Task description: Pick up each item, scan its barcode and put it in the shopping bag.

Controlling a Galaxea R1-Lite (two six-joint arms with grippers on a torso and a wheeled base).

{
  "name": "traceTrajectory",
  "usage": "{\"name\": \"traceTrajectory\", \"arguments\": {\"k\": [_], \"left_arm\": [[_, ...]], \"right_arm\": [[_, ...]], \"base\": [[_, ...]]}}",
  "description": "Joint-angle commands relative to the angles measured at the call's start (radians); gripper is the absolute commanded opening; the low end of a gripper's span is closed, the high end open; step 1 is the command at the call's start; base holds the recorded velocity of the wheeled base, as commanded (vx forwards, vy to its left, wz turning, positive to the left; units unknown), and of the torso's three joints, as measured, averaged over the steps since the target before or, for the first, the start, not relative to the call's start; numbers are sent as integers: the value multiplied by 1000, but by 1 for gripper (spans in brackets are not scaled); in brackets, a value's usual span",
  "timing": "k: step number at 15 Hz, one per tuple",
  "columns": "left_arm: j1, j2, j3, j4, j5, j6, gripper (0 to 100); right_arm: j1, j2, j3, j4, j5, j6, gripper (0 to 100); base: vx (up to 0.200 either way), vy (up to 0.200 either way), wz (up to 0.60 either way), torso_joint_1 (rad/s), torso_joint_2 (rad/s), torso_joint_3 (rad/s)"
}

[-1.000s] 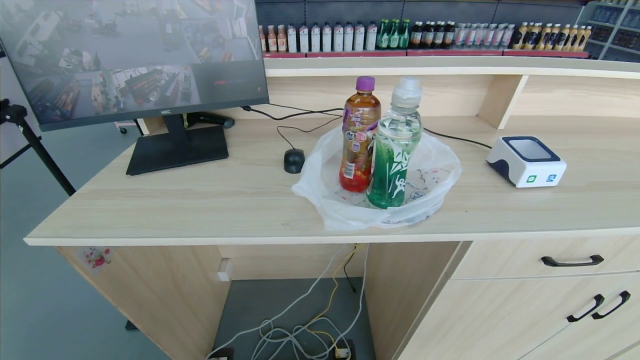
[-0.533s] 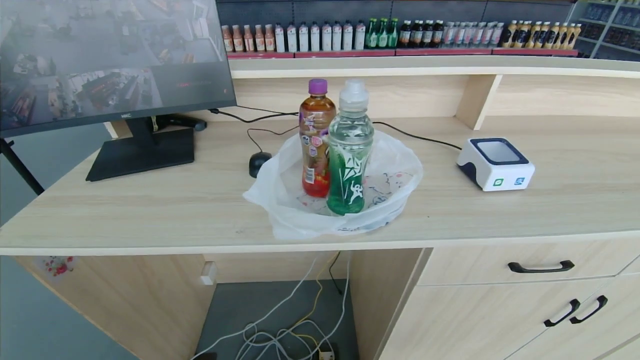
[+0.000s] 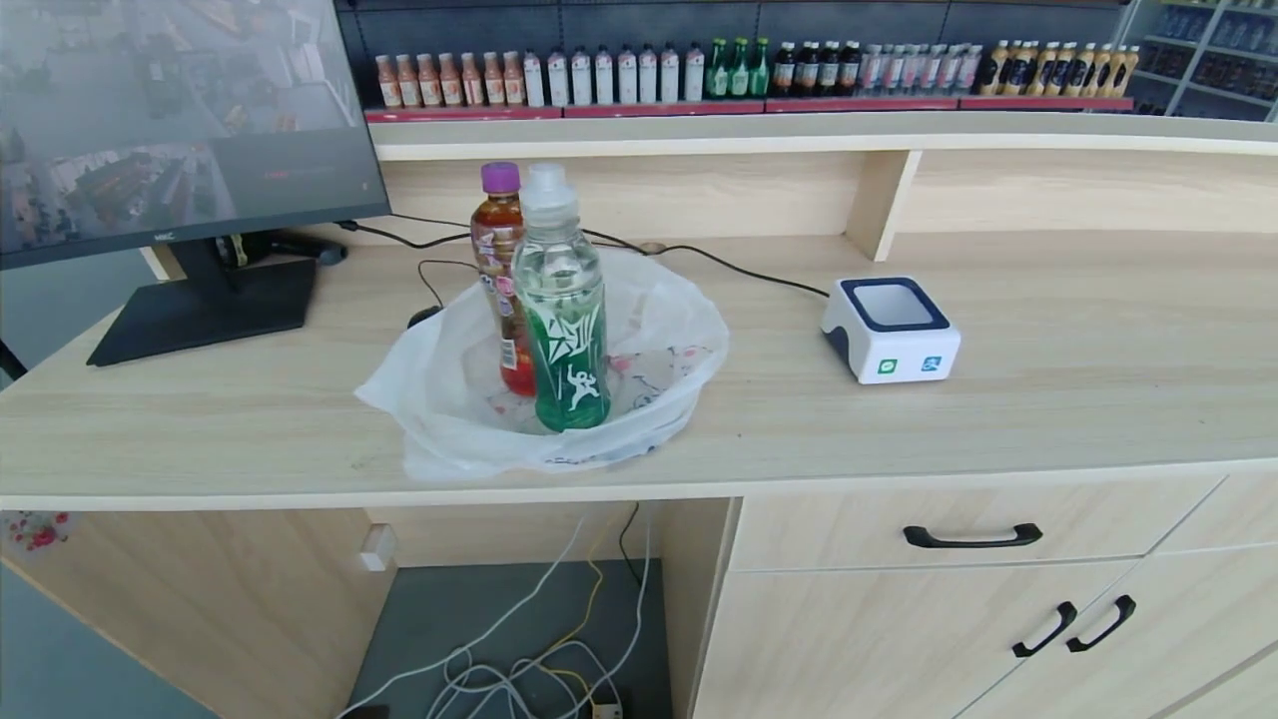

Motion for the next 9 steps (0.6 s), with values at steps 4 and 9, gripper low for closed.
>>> {"name": "traceTrajectory", "arguments": {"k": [4, 9], "left_arm": [[0, 0, 0, 0, 0, 1, 100], [0, 0, 0, 0, 0, 1, 100]], "right_arm": [[0, 6, 0, 0, 0, 1, 100], [0, 6, 0, 0, 0, 1, 100]], "base": [[0, -200, 0, 4, 2, 2], [0, -200, 0, 3, 3, 3]]}}
